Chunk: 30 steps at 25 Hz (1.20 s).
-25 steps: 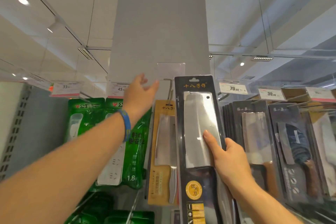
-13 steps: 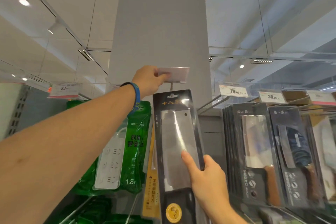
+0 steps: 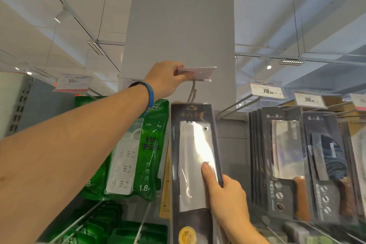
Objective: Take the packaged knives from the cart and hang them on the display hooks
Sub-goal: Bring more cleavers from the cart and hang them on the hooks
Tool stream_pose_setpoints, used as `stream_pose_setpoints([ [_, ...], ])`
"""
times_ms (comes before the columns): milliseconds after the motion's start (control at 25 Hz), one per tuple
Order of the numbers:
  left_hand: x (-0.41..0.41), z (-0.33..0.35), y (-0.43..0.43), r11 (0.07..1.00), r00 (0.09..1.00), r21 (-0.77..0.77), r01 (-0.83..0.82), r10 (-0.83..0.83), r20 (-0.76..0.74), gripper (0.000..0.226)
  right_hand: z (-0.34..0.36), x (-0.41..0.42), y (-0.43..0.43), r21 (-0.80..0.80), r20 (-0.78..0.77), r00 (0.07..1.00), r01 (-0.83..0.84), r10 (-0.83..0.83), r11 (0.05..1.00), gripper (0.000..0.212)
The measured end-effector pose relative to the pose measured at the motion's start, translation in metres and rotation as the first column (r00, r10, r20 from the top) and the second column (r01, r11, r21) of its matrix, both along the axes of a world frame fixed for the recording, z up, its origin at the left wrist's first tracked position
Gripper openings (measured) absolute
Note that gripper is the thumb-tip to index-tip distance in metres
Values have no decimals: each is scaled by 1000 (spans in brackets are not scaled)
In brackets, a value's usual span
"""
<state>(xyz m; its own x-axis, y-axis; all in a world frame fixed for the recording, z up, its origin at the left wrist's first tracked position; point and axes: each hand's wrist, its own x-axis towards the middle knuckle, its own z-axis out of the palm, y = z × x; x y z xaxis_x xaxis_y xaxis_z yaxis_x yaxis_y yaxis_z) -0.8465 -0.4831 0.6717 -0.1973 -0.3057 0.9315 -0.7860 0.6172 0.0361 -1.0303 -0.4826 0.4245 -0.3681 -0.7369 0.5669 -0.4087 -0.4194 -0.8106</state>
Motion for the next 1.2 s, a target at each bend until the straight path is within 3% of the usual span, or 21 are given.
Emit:
stream_pose_setpoints([
  [160,-2,-4,-8,998,1000,-66,14,-14,-7,36,-1,-5,5,-89,55,992,114,-109,989,74],
  [360,-1,-9,-10,993,997,-104,58,-63,-51,37,27,-1,3,-216,-37,998,46,-55,975,73],
  [680,0,-12,-8,994,996,-85,74,-77,-33,39,16,-1,-2,-95,-14,999,-46,45,994,76],
  [840,1,-7,-7,995,998,-86,50,-53,-41,40,22,4,3,-70,-106,994,-20,13,997,76],
  [960,-2,-7,-5,997,999,-74,25,-27,-29,40,26,1,10,-88,-190,982,7,-24,996,53],
  [1040,-2,-9,-2,998,999,-59,20,-21,-25,40,27,-6,9,-91,-159,987,6,-20,996,73],
  [1200,0,-8,4,999,1000,-39,-11,11,-11,35,29,-10,6,-106,-60,998,24,-30,994,79],
])
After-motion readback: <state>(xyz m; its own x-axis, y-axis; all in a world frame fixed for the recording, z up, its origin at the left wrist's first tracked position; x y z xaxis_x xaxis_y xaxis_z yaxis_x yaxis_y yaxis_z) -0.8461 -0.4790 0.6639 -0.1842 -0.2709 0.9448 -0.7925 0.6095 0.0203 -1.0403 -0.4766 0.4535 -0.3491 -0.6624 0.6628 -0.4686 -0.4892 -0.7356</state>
